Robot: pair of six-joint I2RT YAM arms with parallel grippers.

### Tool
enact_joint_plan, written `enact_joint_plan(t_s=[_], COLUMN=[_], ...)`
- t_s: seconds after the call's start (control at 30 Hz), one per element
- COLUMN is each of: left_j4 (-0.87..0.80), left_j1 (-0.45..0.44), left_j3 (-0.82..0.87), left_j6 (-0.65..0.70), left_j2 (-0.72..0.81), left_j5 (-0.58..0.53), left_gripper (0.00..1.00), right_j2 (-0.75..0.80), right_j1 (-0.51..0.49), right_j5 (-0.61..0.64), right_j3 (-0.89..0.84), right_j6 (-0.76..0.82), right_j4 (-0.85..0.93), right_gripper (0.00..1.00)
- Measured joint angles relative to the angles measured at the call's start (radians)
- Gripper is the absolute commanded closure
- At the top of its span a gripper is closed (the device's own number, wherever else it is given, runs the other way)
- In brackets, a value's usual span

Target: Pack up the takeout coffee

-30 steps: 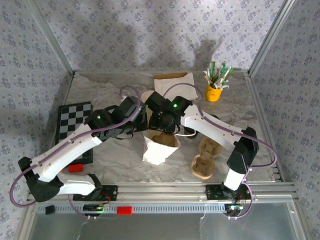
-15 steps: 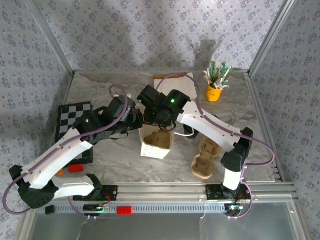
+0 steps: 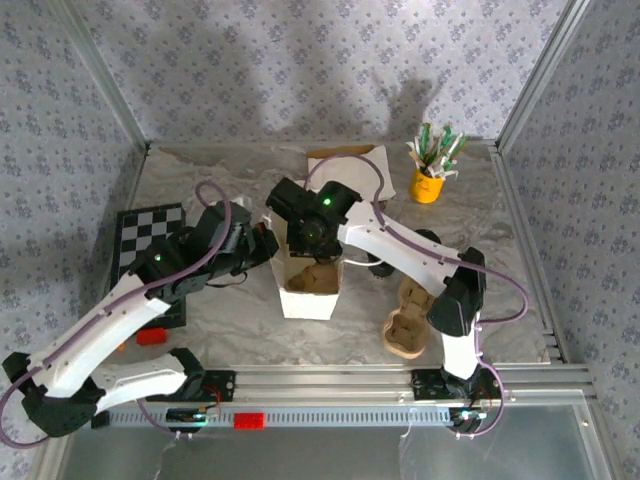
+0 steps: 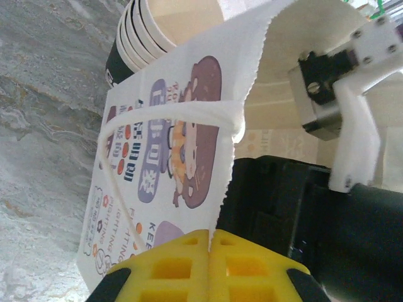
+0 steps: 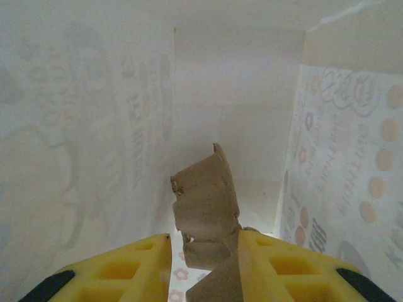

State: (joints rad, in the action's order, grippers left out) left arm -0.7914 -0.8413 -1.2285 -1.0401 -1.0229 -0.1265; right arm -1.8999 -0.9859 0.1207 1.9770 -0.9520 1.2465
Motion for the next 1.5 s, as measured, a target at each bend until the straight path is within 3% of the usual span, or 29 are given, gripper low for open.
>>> enact_joint_plan(t_s=[0.4, 1.1, 1.5], left_j4=[0.033, 0.017, 0.029], left_j1=[0.017, 0.037, 0.049], left_j3=[0.027, 0.028, 0.041], left_j6=[-0.020, -0.004, 0.000], left_j2=[0.005, -0.019, -0.006], left_j5=[0.037, 0.023, 0.052], left_gripper=[1.00, 1.00, 1.00], right_j2=[-0.060, -0.047, 0.036], right_j1=[-0.007, 0.023, 0.016], right_j5=[-0.003, -0.074, 0.045], right_j3=[-0.026, -0.129, -0.082], right_j6=[0.011, 0.051, 0.068], right_j4=[-0.013, -0.190, -0.134], right_gripper=[0.54, 0.71, 0.79])
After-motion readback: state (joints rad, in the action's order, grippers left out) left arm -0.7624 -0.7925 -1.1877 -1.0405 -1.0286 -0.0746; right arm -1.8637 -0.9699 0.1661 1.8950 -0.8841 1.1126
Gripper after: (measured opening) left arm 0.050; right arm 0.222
